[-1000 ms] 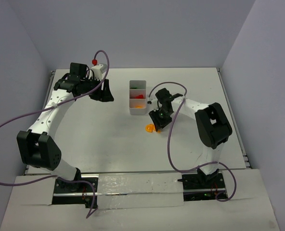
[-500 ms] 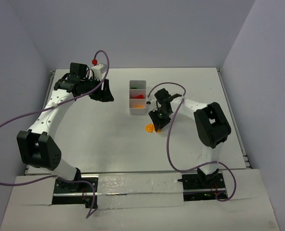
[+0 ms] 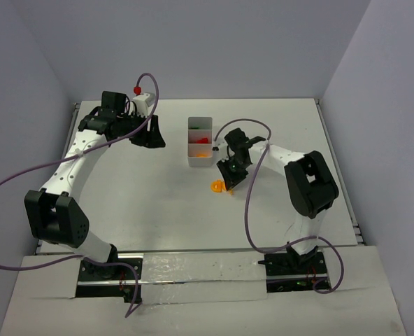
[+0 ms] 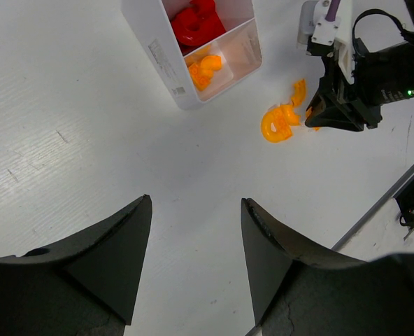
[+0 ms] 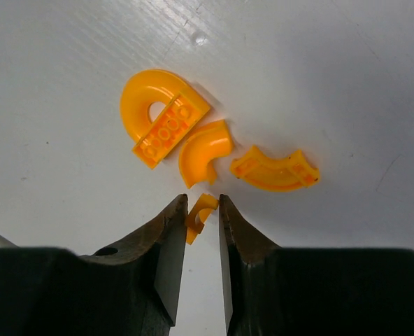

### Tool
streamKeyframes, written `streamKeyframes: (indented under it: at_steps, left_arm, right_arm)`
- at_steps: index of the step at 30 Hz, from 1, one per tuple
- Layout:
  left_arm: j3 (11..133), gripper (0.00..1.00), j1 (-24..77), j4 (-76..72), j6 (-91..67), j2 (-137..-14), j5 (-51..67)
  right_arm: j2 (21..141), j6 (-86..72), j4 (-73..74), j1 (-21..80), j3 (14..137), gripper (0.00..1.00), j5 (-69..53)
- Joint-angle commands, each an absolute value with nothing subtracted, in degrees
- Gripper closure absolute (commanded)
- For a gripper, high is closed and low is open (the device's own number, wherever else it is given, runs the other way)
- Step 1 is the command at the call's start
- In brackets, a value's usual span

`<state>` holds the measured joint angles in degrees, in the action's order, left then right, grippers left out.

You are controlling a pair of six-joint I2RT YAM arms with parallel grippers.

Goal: Sort the legos into containers by color

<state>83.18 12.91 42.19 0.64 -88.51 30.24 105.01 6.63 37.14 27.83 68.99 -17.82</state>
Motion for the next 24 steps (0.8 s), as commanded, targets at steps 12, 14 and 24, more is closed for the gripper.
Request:
streamKeyframes:
  at_steps: [12,14,24]
  left_arm:
    - [83.59,0.37,12.48,39.73,0.53,-87.89,31.03]
    - [84.03,0.37,12.48,40.08,0.51,-88.24,31.21]
    - [84.37,0.21,9.41,39.51,-2.66,-87.56,32.38]
  right_arm:
    - [97.13,6.06,41.84,28.39,82.10,0.75,-17.66]
    - [98.57,5.80,42.19,28.40,85.65,0.75,-17.39]
    - [106.06,5.80,43.78,29.44,94.94,0.74,-14.00]
